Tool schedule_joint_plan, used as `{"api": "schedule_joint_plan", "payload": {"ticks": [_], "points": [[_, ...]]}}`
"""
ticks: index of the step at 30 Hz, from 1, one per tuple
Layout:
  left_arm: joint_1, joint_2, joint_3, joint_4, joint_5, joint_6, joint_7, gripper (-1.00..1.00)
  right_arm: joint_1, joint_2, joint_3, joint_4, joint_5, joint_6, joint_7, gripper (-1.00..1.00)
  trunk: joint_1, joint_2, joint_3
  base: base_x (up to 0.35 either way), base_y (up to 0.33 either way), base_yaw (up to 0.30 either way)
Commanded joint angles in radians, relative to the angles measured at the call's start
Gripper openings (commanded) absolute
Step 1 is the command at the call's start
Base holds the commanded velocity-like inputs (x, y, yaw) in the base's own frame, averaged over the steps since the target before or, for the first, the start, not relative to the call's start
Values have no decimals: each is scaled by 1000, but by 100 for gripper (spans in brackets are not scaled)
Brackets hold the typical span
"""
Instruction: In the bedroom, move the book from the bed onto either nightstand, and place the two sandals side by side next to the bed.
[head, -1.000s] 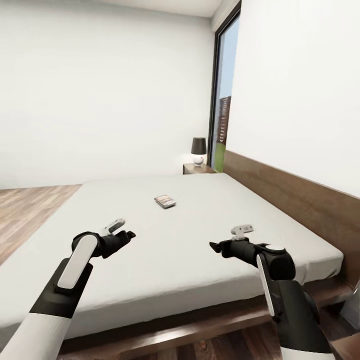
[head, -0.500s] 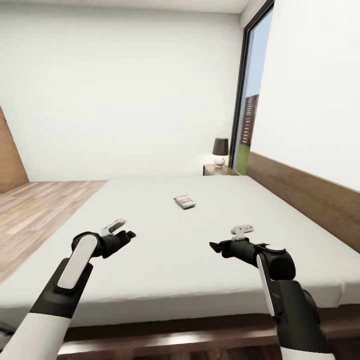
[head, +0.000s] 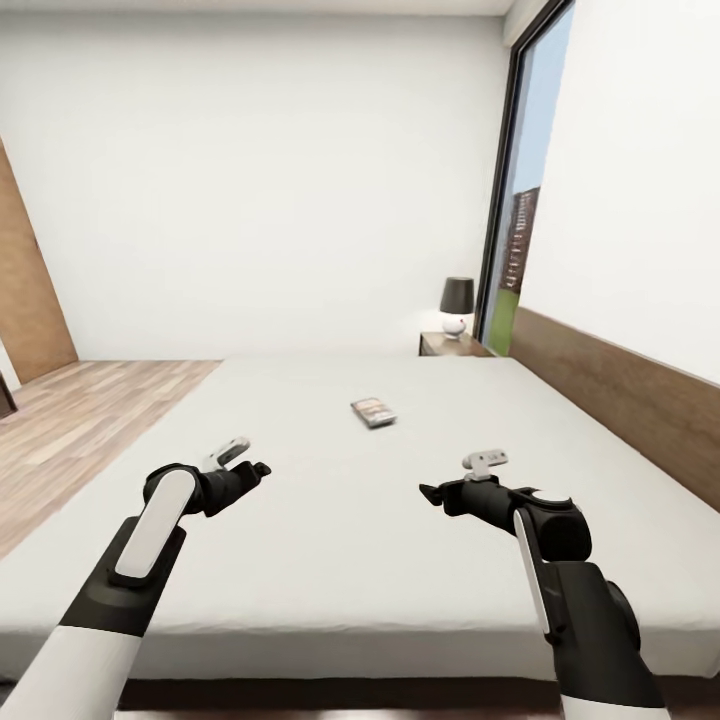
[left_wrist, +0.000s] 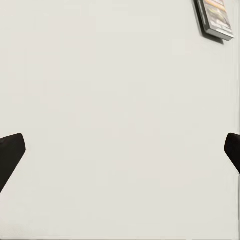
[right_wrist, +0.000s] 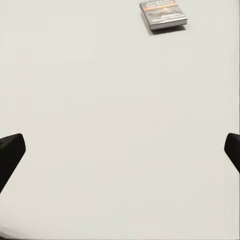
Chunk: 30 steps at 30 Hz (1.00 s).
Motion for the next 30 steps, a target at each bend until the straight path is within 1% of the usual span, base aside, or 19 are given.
{"api": "schedule_joint_plan", "payload": {"ticks": [1, 6, 13, 22, 30], "points": [[-1, 1, -2, -1, 9, 0, 10, 100, -1, 1, -2, -1, 10, 3, 10, 100, 0, -1, -1, 239, -226, 8], [-1, 1, -2, -1, 8, 0, 10, 100, -1, 1, -3, -1, 10, 2, 10, 100, 0, -1, -1, 217, -206, 4], [-2, -2, -2, -1, 10, 2, 9, 100, -1, 2, -4, -1, 10, 3, 10, 100, 0, -1, -1, 83, -79, 1], [-3, -8, -3, -1, 13, 5, 7, 100, 0, 1, -2, -1, 10, 4, 12, 100, -34, 62, 27, 22, -21, 0], [-4, -8, -4, -1, 12, 6, 3, 100, 0, 3, -1, -1, 10, 9, 12, 100, -65, 118, 52, 5, -5, 0]]}}
